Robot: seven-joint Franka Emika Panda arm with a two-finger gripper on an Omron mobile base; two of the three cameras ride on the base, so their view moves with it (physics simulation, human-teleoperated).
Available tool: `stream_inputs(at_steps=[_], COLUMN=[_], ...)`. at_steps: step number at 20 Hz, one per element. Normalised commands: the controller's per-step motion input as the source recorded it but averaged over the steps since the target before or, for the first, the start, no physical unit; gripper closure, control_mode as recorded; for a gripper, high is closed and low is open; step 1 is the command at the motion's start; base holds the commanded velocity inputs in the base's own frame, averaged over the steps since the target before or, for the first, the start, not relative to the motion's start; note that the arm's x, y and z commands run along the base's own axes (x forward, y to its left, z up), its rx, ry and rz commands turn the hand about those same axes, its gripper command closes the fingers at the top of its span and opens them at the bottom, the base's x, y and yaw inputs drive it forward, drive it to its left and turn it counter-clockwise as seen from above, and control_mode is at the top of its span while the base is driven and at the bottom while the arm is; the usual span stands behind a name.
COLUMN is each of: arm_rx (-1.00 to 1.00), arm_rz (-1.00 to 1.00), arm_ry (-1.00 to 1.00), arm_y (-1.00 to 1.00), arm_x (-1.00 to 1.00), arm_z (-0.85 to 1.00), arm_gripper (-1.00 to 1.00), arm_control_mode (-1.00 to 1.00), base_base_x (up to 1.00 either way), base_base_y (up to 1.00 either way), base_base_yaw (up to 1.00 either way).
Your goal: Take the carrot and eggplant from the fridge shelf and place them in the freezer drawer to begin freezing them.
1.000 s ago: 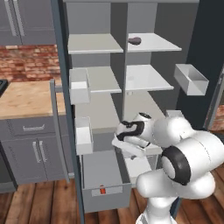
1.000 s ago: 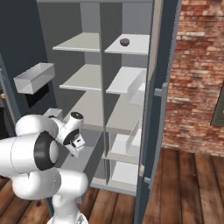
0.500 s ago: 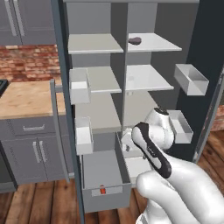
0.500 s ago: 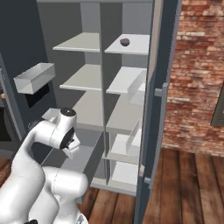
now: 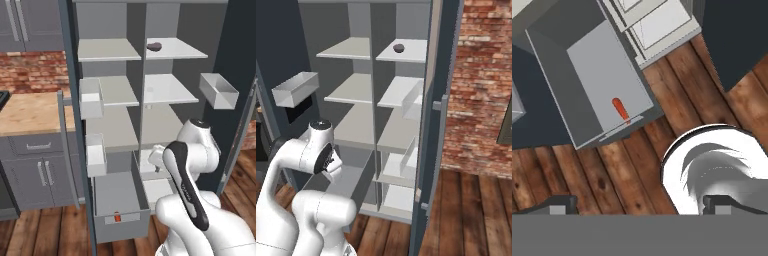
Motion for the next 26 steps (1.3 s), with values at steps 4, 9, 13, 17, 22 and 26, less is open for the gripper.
stream_inputs(at_steps=[4, 9, 13, 17, 22, 26], arm_rx=[-0.21, -0.14, -0.09, -0.01, 0.02, 0.00], arm_rz=[0.08, 0.12, 0.00, 0.00, 0.00, 0.00], arm_ry=[-0.11, -0.10, 0.00, 0.00, -0.03, 0.00], arm_y=[-0.36, -0.26, 0.02, 0.01, -0.45, 0.00], arm_x=[-0.03, 0.00, 0.01, 0.04, -0.04, 0.00], arm_z=[0.02, 0.00, 0.00, -0.02, -0.10, 0.00], arm_gripper=[-1.00, -1.00, -1.00, -1.00, -1.00, -1.00], arm_control_mode=[-1.00, -1.00, -1.00, -1.00, -1.00, 1.00], base_base_x=[0.00, 0.00, 0.00, 0.00, 0.00, -0.04], base_base_y=[0.00, 0.00, 0.00, 0.00, 0.00, -0.62], base_base_yaw=[0.00, 0.00, 0.00, 0.00, 0.00, -0.08])
